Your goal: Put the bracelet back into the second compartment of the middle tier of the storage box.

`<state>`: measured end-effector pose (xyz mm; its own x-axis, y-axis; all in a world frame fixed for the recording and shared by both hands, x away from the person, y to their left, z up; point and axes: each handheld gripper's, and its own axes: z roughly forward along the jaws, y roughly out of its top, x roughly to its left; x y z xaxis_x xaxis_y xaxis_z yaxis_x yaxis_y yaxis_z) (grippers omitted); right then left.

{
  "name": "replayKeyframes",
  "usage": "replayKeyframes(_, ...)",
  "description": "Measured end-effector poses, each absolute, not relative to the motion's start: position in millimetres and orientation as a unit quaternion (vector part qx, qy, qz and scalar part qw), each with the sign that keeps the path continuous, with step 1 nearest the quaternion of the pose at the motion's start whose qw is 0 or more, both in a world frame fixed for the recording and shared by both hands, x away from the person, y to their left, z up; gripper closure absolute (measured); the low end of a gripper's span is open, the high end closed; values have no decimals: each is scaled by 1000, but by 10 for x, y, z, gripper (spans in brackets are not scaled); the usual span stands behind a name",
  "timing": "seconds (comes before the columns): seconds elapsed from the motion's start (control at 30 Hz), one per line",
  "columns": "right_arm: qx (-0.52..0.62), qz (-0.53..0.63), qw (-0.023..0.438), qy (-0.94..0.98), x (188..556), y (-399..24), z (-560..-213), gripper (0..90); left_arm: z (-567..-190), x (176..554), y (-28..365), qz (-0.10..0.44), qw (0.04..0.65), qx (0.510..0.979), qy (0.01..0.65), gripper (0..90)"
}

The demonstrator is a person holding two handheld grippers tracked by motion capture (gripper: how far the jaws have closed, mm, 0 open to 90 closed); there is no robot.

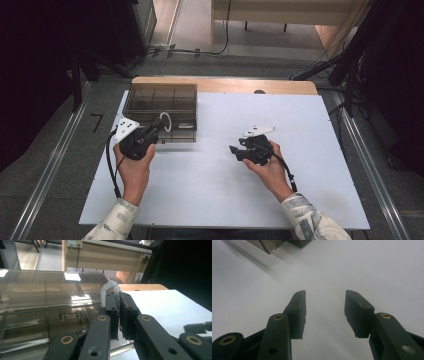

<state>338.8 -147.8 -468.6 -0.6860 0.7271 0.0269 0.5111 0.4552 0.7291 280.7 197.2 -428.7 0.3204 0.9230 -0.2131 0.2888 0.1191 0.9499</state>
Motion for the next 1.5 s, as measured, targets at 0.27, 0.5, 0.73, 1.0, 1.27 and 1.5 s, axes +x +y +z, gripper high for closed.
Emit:
replayKeyframes(0.27, 380, 367, 146, 837, 3334, -1664, -4730, 501, -4406, 2914, 2006, 285, 529, 605, 523, 867)
replayKeyframes(0.5, 387, 365, 150, 833, 3317, -1816, -4730, 502, -4581, 3044, 2061, 271, 495, 622, 542, 866)
replayKeyframes(0.73, 393, 363, 154, 831, 3309, -1894, -4740, 503, -4676, 3098, 2128, 269, 466, 628, 562, 864)
replayKeyframes(1.0, 395, 359, 156, 831, 3300, -1947, -4752, 503, -4730, 3117, 2163, 270, 428, 638, 581, 854)
replayKeyframes(1.27, 397, 358, 157, 830, 3298, -1963, -4752, 503, -4737, 3105, 2165, 273, 416, 640, 586, 771)
replayKeyframes(1.5, 403, 359, 161, 826, 3299, -2010, -4738, 502, -4708, 3064, 2186, 296, 413, 625, 593, 588)
